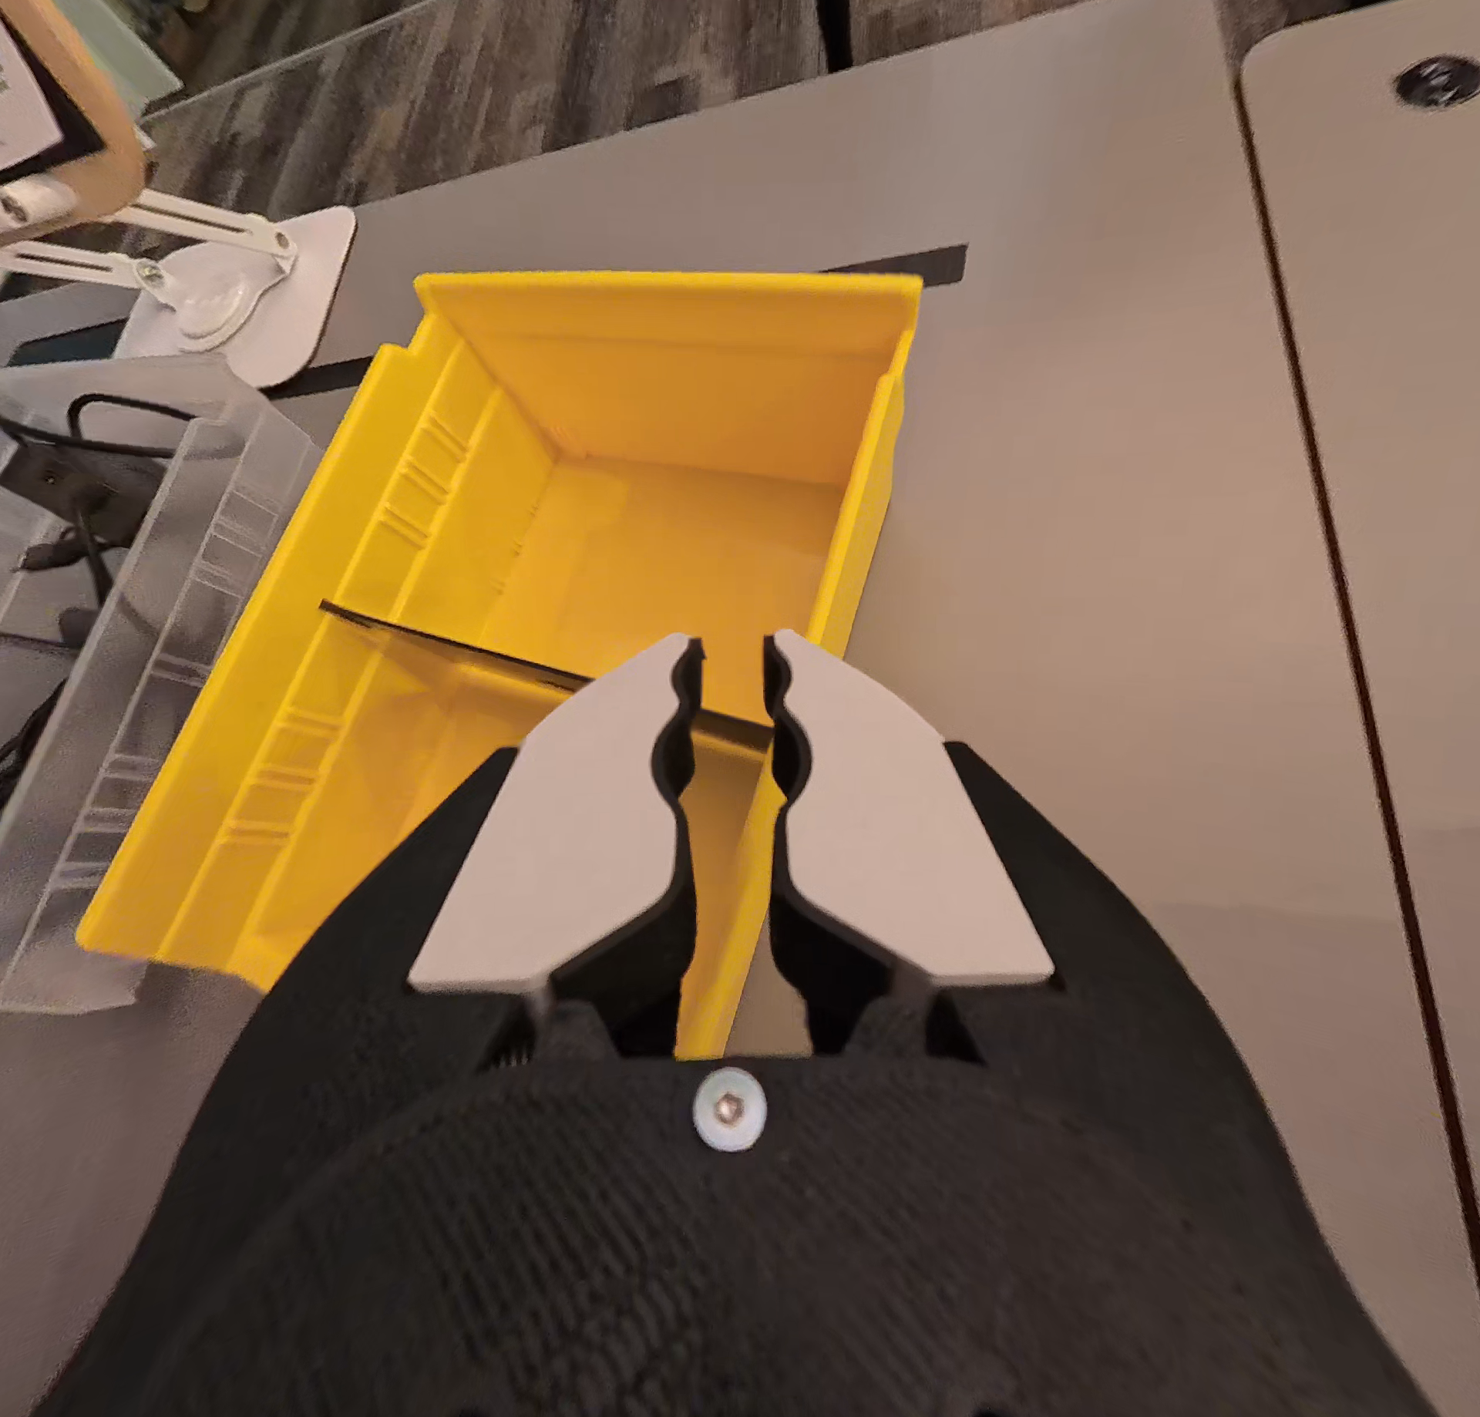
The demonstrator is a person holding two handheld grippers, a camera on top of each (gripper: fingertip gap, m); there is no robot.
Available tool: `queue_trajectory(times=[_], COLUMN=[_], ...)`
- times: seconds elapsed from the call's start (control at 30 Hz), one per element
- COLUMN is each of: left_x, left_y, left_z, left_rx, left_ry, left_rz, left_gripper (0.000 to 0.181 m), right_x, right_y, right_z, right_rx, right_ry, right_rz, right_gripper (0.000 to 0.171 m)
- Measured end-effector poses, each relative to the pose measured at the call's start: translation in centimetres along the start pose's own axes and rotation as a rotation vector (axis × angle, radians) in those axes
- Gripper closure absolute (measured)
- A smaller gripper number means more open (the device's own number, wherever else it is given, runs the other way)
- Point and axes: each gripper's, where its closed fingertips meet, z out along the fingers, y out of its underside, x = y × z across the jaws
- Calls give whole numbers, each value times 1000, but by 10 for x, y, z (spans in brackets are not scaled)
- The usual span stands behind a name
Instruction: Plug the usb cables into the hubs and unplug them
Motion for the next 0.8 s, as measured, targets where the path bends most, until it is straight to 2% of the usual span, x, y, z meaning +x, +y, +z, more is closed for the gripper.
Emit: queue_trajectory(times=[0.07, 0.17, 0.33, 0.5, 0.57, 0.63, 0.8], left_x=[-18, -49, -105, -161, -182, -200, -222], left_y=[8, 20, 53, 102, 123, 144, 185], left_z=[-3, -9, -21, -32, -37, -41, -48], left_rx=[11, 66, 146, 180, 201, 216, 278], left_ry=[-7, 12, 22, -28, -45, -72, -59], left_rz=[-37, -120, -255, -378, -444, -508, -638], left_gripper=[174, 177, 178, 177, 177, 177, 178], right_x=[1, 23, 19, 13, 14, 12, 17], right_y=[11, 27, 28, 33, 37, 46, 63], right_z=[-2, -7, -5, 7, 11, 17, 29], right_rx=[-28, -58, -48, -129, -173, -241, -394], right_ry=[-51, -29, -103, -40, 5, 37, 176], right_rz=[22, 98, 164, 111, 106, 52, -58], right_gripper=[146, 140, 137, 136, 140, 156, 161])
